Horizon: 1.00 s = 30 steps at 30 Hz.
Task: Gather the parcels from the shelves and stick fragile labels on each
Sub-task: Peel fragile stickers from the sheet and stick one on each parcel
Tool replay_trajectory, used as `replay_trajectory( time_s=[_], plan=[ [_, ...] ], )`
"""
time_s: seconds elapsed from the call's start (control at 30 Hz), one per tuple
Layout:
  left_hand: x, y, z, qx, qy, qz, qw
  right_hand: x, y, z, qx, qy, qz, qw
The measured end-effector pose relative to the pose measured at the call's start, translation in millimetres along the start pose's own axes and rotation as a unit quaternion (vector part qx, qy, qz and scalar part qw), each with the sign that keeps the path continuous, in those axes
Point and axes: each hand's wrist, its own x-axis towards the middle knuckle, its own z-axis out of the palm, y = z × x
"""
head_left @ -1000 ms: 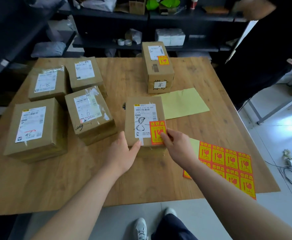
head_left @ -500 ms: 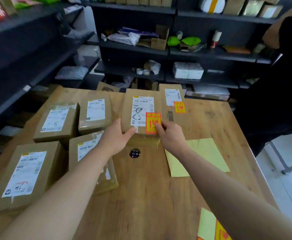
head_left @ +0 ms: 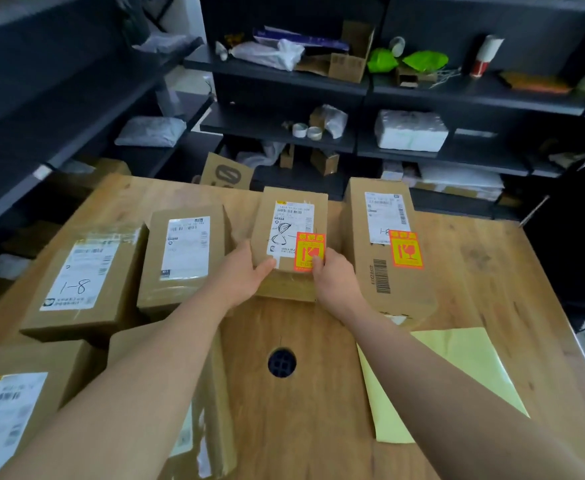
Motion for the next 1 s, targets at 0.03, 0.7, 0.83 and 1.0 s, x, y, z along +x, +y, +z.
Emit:
replay_trajectory(
  time_s=[0.03, 0.7, 0.83, 1.0],
  plan=[
    [4.6, -2.3, 3.1, 0.006, -0.008, 0.0, 1.0, 2.9, 2.3, 3.1, -0.003, 0.0, 0.006, 1.0],
    [-85.4, 19.9, -39.9, 0.288, 0.093, 0.19, 0.934, -79.4, -30.0, -2.5, -0.192, 0.065, -0.105, 0.974],
    [-153.9, -19.1, -62.6, 0.306, 0.091, 0.173, 0.932, -136.5, -39.6, 16.1, -0.23, 0.027, -0.133, 0.964],
    [-210.1, -67.6, -59.0, 0.293, 0.028, 0.031, 0.955, -182.4, -35.3, 43.0, -0.217, -0.08, -0.102, 0.968]
  ],
)
